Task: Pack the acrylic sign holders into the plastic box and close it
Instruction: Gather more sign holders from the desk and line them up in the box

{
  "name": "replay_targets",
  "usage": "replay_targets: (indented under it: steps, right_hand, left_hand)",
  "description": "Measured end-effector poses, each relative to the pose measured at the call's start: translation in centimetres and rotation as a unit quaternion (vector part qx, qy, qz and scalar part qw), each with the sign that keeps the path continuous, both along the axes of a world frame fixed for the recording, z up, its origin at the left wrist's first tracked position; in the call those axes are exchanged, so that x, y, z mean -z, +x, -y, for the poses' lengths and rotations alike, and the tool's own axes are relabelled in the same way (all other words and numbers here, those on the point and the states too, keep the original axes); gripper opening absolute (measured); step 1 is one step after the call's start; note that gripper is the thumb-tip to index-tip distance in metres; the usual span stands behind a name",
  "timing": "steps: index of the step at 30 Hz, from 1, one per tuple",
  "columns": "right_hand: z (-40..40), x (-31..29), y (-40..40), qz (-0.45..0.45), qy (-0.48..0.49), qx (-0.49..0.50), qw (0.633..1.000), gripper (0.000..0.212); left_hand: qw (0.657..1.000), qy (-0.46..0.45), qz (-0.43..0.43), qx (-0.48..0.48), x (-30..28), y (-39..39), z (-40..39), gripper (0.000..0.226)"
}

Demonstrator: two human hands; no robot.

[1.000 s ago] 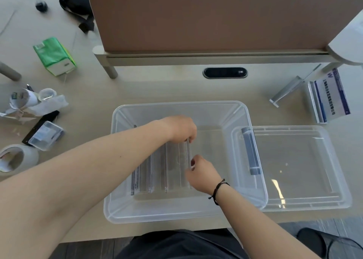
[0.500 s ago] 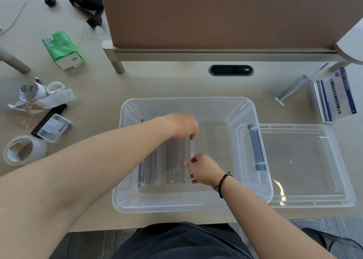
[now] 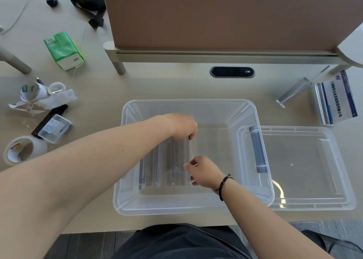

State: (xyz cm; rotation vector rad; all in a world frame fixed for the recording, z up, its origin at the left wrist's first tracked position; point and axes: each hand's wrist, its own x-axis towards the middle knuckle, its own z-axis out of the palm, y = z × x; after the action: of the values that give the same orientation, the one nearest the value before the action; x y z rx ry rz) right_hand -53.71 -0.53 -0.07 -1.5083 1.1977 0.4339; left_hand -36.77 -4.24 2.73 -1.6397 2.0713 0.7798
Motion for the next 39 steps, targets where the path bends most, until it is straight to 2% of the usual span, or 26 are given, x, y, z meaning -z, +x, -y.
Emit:
replay_targets:
  steps: [5,8,12,15,22,30,33,36,39]
  right_hand:
    - [0.0,0.1,0.1,-0.004,-0.001,0.002,1.000,0.031]
    - [0.0,0.1,0.0,0.002,0.002,0.006,1.000,0.032]
    - [0.1,0.2,-0.1,0.007,0.006,0.008,1.000,0.024]
    - [0.1,0.2,-0.2,0.011,0.010,0.010,1.000,0.022]
    - [0.0,0.1,-0.4,0.011,0.015,0.024,1.000,0.023]
    - [-0.2,0.1,-0.4,0.009,0.015,0.033,0.999,0.026]
    - [-0.1,0.0,-0.8,0.011,0.020,0.032,0.999,0.031]
    - [0.5,-0.6,-1.6,0.016,0.012,0.021,1.000,0.049]
    - [2.1,-2.2,-2.5,0.037,-0.003,0.040,0.999,0.047]
  left_hand:
    - [1.000,0.014,0.001,-0.019,0.0,0.5,0.0,0.047]
    - [0.995,0.019,-0.050,-0.083,0.1,0.6,0.2,0.051]
    - [0.954,-0.009,-0.182,-0.237,0.1,1.6,0.8,0.050]
    - [0.927,-0.015,-0.223,-0.300,0.1,2.4,1.1,0.045]
    - [0.932,-0.029,-0.216,-0.289,0.1,2.8,0.9,0.033]
    - [0.958,-0.042,-0.164,-0.232,-0.1,2.5,0.1,0.029]
    - [0.963,-0.038,-0.150,-0.220,-0.7,1.9,0.3,0.030]
    - [0.967,-0.049,-0.149,-0.199,-1.8,0.6,1.2,0.032]
    - [0.968,-0.066,-0.160,-0.183,-3.0,-1.4,2.7,0.031]
